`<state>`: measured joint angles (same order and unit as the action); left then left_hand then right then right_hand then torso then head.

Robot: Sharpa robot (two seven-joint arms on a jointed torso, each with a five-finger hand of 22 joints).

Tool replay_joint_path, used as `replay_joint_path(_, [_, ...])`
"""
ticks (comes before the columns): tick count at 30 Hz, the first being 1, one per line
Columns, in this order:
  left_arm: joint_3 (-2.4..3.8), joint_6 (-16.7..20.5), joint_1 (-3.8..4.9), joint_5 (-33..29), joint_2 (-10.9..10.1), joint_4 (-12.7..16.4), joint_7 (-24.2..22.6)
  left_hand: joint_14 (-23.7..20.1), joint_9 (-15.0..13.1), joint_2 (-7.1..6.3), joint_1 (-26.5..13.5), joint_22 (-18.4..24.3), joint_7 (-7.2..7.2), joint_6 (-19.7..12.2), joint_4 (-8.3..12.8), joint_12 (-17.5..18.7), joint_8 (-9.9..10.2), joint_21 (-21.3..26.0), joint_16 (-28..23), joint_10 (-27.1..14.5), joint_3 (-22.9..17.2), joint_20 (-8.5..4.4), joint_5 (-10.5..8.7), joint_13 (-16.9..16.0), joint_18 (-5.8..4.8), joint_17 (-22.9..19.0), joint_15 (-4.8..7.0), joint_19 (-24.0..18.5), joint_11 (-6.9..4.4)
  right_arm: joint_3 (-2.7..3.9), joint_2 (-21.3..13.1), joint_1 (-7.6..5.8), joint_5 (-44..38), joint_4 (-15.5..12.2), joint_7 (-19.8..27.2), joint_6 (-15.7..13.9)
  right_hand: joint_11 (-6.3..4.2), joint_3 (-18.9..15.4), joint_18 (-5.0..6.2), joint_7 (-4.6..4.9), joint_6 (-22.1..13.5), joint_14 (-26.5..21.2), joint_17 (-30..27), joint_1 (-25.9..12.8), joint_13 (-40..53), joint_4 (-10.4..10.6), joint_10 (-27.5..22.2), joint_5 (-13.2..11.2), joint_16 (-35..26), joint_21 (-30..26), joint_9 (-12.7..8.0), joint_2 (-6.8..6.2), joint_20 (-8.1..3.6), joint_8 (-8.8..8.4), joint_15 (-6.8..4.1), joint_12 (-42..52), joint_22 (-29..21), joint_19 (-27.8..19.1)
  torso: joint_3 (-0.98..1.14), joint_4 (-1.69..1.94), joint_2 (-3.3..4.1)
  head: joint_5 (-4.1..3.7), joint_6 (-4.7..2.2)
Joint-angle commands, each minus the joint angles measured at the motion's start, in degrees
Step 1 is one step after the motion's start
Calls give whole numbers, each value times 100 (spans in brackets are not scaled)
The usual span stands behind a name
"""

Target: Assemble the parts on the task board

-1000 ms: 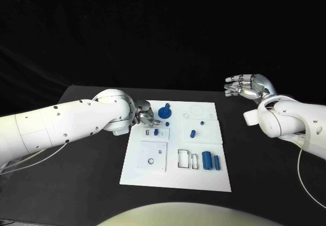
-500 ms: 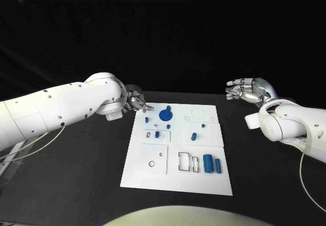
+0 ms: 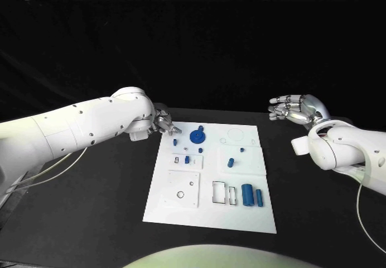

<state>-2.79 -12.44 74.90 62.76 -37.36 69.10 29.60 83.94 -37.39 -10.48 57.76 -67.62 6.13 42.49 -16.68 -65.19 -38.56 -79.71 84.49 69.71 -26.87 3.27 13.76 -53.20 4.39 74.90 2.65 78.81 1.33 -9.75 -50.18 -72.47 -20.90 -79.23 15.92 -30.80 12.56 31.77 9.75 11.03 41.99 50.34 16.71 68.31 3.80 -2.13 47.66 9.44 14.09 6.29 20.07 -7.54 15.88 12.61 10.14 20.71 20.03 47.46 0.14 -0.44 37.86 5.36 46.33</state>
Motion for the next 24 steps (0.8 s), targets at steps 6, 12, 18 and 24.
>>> replay_joint_path(6, [-71,-335,-28,105,169,-278,-68,389,10,9,52,-9,-5,26,-7,11,25,12,-21,-13,43,51,22,-1,15,826,-46,0,28,1,3,9,-26,-12,57,96,-4,-26,33,498,-51,-59,-13,-19,-4,-2,-36,10,-5,-47,-8,25,10,-32,-1,46,-19,-16,-3,2,5,14,24])
replay_joint_path(12, [-102,-409,-52,104,218,-351,-62,387,12,13,54,-10,-5,32,-8,12,24,11,-24,-16,44,52,21,2,15,822,-47,0,29,1,6,12,-26,-13,59,96,-4,-26,33,498,-51,-59,-13,-19,-4,-2,-36,10,-5,-47,-8,25,10,-32,-1,46,-19,-16,7,-2,-3,27,36])
replay_joint_path(18, [-113,-447,-67,64,234,-382,-61,387,19,23,62,-24,-7,49,-7,9,20,4,-24,-16,47,55,19,0,12,823,-47,7,28,1,9,14,-26,-9,59,97,-4,-26,33,498,-51,-59,-13,-19,-4,-2,-36,10,-5,-47,-8,25,10,-32,-1,46,-19,-16,8,-3,-3,28,49])
replay_joint_path(24, [-116,-477,-71,20,239,-376,-61,387,38,50,104,-33,-16,107,-3,-7,4,0,-23,-9,53,59,17,-12,12,824,-45,10,22,1,15,19,-26,-3,59,97,-3,-27,34,500,-51,-63,-16,-20,-3,0,-39,13,1,-51,-9,31,11,-32,0,50,-26,-16,10,2,-4,28,52])
